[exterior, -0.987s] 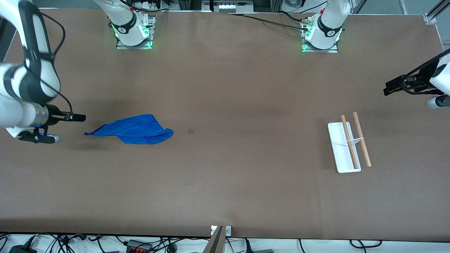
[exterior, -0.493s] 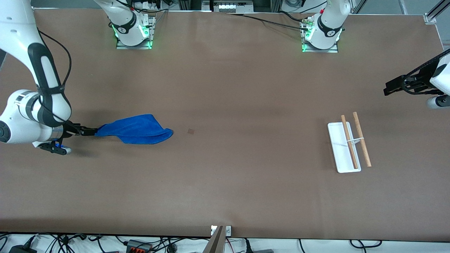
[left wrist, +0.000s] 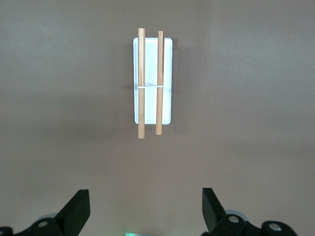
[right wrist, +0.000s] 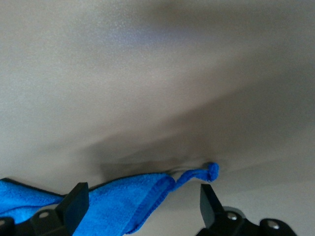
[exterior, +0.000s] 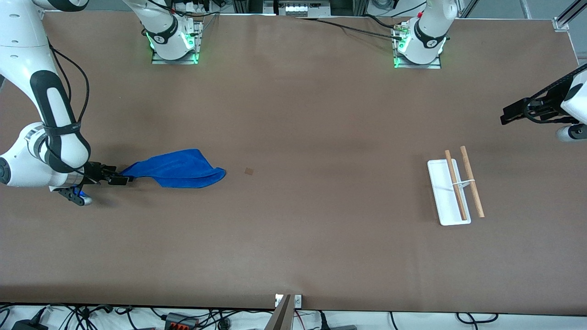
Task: Pass towel and hang on rack
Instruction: 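Close the right gripper on the towel corner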
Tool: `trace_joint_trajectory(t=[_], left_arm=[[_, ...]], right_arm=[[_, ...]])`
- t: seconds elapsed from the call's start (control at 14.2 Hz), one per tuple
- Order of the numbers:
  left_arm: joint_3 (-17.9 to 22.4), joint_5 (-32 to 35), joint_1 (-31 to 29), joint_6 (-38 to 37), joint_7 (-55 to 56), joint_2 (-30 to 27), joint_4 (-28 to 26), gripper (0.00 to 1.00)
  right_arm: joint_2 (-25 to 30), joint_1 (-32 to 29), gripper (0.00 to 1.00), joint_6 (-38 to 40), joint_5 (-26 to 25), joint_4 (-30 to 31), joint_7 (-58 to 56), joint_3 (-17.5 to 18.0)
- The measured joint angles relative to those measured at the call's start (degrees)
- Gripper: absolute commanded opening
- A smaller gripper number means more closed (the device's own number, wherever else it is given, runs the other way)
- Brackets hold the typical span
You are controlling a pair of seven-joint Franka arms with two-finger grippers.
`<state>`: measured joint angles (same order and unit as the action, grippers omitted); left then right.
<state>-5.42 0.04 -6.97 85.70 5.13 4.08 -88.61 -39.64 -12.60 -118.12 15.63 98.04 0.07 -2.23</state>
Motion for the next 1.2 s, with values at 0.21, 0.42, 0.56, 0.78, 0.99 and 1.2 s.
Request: trace_joint_trajectory(t=[0.21,0.42,0.56,0.78,0.99,1.2], left_arm=[[0.0,0.0,0.0,0.0,0.0,0.0,0.0,1.00],[0.1,0.0,-0.1,0.0,0.0,0.0,0.0,1.00],[0.1,0.0,-0.2,0.0,0.0,0.1,0.0,1.00],[0.2,0.0,-0.6,0.0,0.0,0.2,0.0,1.00],[0.2,0.0,-0.7,0.0,0.0,0.2,0.0,1.00],[0.0,0.0,-0.4,0.0,0.0,0.2,0.0,1.00]], right_arm=[[-0.2,-0.3,0.43,0.0,0.0,0.0,0.0,0.0],[-0.2,-0.8,0.15,0.8,0.0,-0.1,-1.0,-0.1],[-0.2,-0.9,0.00,1.9,0.0,-0.1,-4.2,-0.1],[-0.2,-0.9,0.00,2.9,0.0,-0.5,-8.3,0.0],[0.0,-0.8,0.00,4.5,0.0,-0.9,-10.0,0.3],[2.0,-0.1,0.00,18.4,0.0,-7.8,-11.3,1.1]])
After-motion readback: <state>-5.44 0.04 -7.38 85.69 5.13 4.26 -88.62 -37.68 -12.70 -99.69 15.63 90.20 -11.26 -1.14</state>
